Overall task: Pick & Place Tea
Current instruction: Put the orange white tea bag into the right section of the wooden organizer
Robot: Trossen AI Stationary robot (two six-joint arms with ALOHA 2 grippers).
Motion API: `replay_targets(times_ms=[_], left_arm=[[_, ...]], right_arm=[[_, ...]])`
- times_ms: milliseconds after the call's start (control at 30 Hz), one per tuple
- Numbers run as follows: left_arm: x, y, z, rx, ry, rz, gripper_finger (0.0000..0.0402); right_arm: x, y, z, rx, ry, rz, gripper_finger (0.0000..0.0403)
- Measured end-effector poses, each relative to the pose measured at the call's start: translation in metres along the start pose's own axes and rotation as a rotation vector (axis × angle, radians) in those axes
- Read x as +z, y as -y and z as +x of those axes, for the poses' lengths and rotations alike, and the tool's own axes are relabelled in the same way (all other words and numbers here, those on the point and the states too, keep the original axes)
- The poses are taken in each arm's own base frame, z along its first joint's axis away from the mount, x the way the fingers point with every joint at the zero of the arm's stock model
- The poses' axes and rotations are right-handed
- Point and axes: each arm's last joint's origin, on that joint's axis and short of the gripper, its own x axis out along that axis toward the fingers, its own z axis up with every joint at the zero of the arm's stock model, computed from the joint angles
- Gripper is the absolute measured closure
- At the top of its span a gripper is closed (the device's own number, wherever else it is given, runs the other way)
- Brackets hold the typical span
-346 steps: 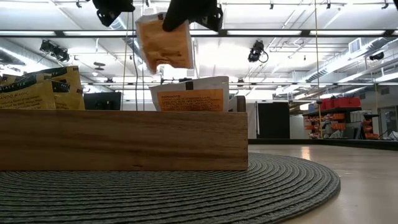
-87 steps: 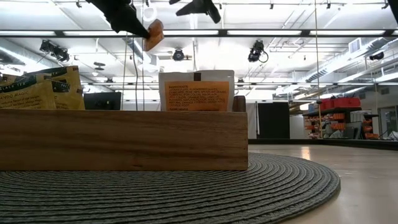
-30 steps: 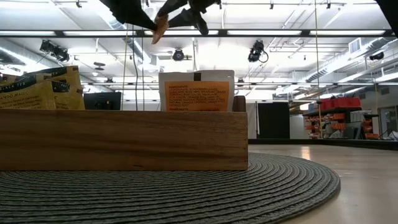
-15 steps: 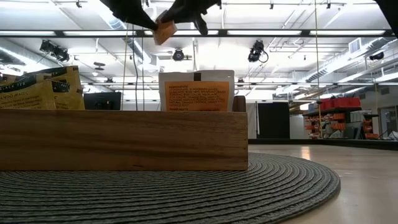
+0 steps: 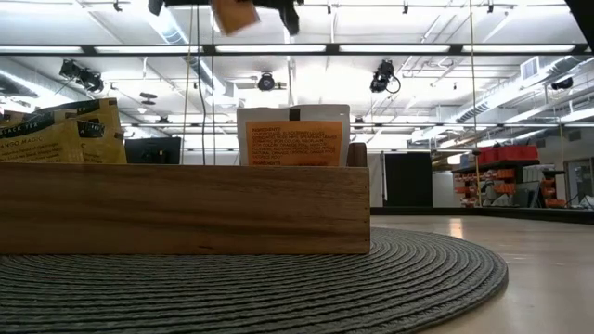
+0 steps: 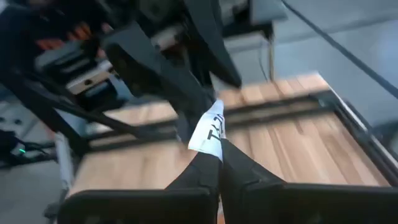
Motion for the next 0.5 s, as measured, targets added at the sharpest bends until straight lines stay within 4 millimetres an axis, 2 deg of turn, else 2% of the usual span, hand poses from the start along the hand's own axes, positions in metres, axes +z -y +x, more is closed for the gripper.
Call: replay_targets(times_ms=[200, 333, 500], left_arm=[[0.008, -0.007, -0.019, -0.179, 0.053, -0.134, 0.0234], [0.01, -0.009, -0.024, -0.189, 0.068, -0.166, 0.0217], [0.012, -0.008, -0.021, -0.192, 0.089, -0.18, 0.0209]], right_arm=[[0.016, 0.0, -0.007, 0.055, 0.127, -0.018, 0.0403], [0.023, -0.002, -0.01, 0.109, 0.189, -0.014, 0.0403], [0.025, -0.007, -0.009, 0.151, 0.213, -0.01, 0.0403]])
